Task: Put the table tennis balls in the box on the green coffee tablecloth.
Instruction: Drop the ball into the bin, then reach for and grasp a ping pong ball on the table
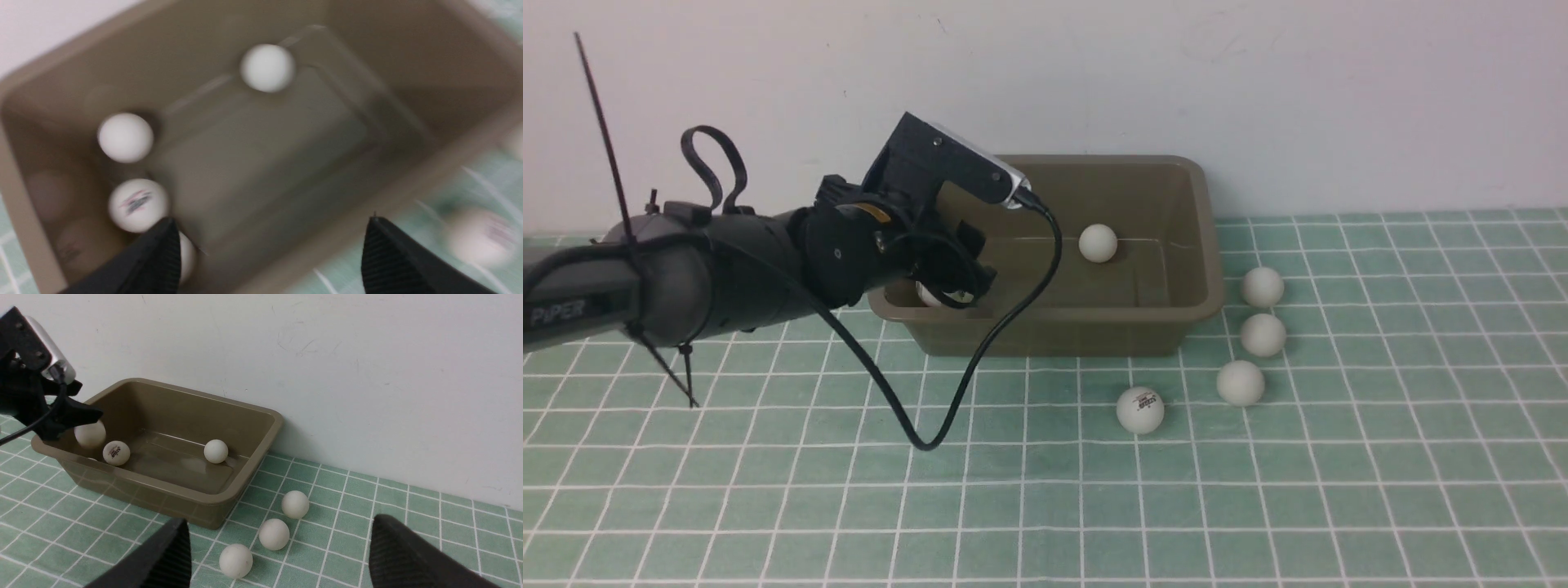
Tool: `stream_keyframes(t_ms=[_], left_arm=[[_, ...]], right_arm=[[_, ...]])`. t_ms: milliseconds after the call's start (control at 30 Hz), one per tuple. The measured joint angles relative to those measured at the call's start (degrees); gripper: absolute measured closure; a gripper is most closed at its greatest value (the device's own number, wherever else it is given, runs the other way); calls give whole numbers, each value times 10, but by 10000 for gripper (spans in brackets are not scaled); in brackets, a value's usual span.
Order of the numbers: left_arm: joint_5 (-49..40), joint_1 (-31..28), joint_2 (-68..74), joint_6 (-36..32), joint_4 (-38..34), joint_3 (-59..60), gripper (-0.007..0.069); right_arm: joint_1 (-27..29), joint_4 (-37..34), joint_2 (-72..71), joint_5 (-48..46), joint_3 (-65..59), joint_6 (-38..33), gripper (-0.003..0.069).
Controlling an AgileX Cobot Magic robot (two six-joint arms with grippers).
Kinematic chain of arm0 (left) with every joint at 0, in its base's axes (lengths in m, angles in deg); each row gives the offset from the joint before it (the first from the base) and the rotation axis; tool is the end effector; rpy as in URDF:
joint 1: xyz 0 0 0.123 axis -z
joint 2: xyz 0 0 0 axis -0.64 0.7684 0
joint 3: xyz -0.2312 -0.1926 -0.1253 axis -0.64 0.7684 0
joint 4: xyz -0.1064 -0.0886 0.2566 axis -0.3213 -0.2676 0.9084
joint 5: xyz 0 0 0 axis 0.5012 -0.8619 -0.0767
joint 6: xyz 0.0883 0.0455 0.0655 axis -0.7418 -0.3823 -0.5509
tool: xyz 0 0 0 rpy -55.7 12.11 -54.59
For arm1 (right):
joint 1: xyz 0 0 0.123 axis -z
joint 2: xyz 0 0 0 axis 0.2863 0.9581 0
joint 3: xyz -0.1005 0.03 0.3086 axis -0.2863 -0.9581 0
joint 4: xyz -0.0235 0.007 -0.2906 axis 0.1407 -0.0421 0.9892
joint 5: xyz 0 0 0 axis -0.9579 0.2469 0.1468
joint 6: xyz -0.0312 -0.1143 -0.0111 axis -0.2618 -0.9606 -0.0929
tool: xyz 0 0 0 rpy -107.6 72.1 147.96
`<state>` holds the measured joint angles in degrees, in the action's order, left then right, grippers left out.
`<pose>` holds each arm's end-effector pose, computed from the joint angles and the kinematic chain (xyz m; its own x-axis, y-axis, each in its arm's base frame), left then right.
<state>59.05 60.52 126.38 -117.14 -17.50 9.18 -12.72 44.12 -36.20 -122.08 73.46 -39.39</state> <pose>0.4093 -0.1771 0.2776 -0.5120 0.3781 -0.7713 0.5716 0.8202 0.0227 0.1212 0.0414 0.3522 -0.2323 -0.1533 -0.9605 -0.3850 0.9213 -0.0540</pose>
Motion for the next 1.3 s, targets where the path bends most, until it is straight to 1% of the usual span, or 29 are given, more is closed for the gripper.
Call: stream_keyframes(t_ms=[100, 233, 333, 400, 467, 567, 667, 767, 867, 933, 1000, 1067, 1200, 1300], left_arm=[[-51, 0, -33, 6, 2, 0, 92], [-156, 0, -118, 20, 4, -1, 92], [-240, 0, -183, 54, 25, -3, 92], [-300, 0, -225, 108, 78, -5, 92], [-333, 0, -243, 153, 131, -5, 92], [-389, 0, -265, 255, 256, -5, 92], [-404, -1, -272, 316, 333, -5, 92], [-403, -1, -273, 331, 336, -5, 92], [-396, -1, -273, 328, 308, -5, 92], [-395, -1, -273, 319, 290, -5, 92], [-395, -1, -273, 314, 272, -5, 92], [-395, -1, -273, 314, 266, -5, 92], [-394, -1, -273, 312, 264, -5, 92], [-394, -1, -273, 311, 263, -5, 92]], right_arm=[[0, -6, 0, 0, 0, -11, 127], [0, -33, 6, -19, 0, -49, 127], [0, -52, 19, -32, 0, -76, 127], [0, -56, 33, -34, 2, -83, 127], [0, -56, 49, -37, 13, -86, 127], [0, -56, 77, -38, 45, -86, 127], [0, -58, 150, -48, 112, -85, 127], [0, -52, 277, -86, 190, -59, 127], [0, -33, 387, -124, 266, -28, 127], [0, -15, 488, -140, 324, -5, 127], [0, 6, 578, -157, 405, 22, 127], [0, 20, 668, -189, 480, 44, 127], [-7, 41, 823, -284, 623, 73, 130], [-28, 61, 896, -321, 718, 83, 154]])
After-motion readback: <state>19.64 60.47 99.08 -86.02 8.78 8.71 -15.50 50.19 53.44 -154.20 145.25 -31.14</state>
